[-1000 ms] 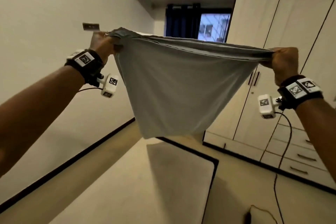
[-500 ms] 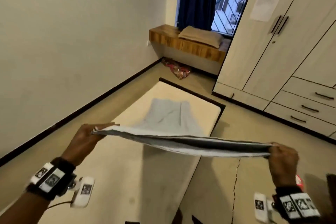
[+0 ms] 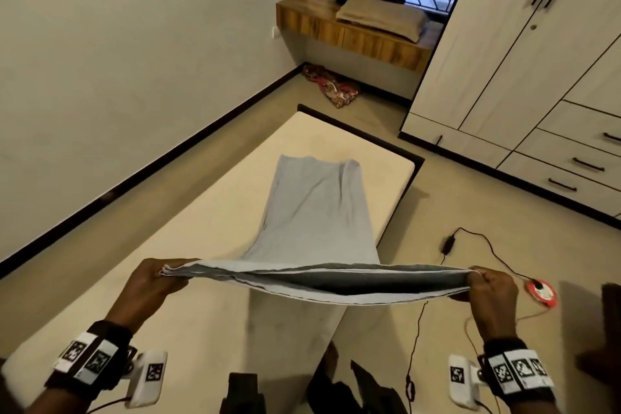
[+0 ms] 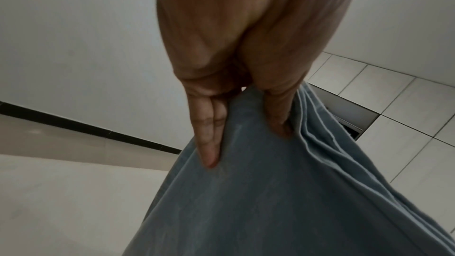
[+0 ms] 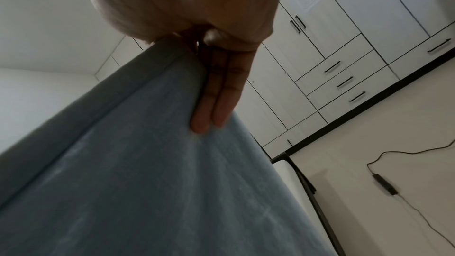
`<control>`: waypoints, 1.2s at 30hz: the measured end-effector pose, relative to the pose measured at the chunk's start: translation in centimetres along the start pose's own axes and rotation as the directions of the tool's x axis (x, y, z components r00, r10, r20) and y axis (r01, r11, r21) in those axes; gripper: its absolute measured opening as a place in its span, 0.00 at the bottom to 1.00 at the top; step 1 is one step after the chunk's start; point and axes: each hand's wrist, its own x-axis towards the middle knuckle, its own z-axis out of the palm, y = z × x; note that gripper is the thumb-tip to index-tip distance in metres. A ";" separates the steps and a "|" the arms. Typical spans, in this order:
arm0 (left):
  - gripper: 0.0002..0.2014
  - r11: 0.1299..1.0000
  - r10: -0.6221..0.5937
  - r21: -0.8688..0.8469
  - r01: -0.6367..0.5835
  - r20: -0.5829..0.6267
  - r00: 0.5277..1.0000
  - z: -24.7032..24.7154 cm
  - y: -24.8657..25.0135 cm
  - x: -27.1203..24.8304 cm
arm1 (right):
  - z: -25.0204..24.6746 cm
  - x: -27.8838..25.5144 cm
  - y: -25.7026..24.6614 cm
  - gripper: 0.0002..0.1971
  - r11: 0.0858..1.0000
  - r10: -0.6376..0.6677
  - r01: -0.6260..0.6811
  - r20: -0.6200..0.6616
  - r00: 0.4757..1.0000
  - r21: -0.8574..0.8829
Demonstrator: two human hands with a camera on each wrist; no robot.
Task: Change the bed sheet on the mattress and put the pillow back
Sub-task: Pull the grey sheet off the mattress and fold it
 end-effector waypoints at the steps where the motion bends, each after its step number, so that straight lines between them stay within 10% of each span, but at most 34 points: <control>1: 0.13 0.999 -0.021 -0.038 0.020 -0.018 1.000 0.2 0.2 0.9 | 0.5 1.0 -0.2 0.13 1.000 0.006 -0.006 0.004 1.000 0.010; 8: 0.09 0.983 -0.044 -0.181 0.016 -0.157 0.987 3.7 2.0 12.5 | 6.2 12.4 0.5 0.09 0.980 0.136 -0.142 0.053 0.989 0.139; 15: 0.06 0.966 -0.122 -0.258 0.036 -0.329 0.936 9.4 2.6 36.0 | 16.0 31.0 1.5 0.06 0.921 0.143 -0.251 0.343 0.928 0.298; 23: 0.03 0.940 -0.341 -0.195 0.281 -0.491 0.802 16.9 -4.3 66.1 | 32.9 56.8 14.3 0.25 0.884 0.328 -0.450 0.518 0.790 0.127; 28: 0.11 0.924 -0.352 -0.039 0.381 -0.480 0.804 21.9 -12.9 81.2 | 43.6 67.9 24.1 0.27 0.807 0.457 -0.587 0.559 0.692 0.068; 36: 0.19 0.739 -0.295 0.441 0.509 -0.468 0.833 27.5 -24.3 94.9 | 53.8 74.9 39.0 0.11 0.817 0.491 -0.565 0.374 0.787 0.116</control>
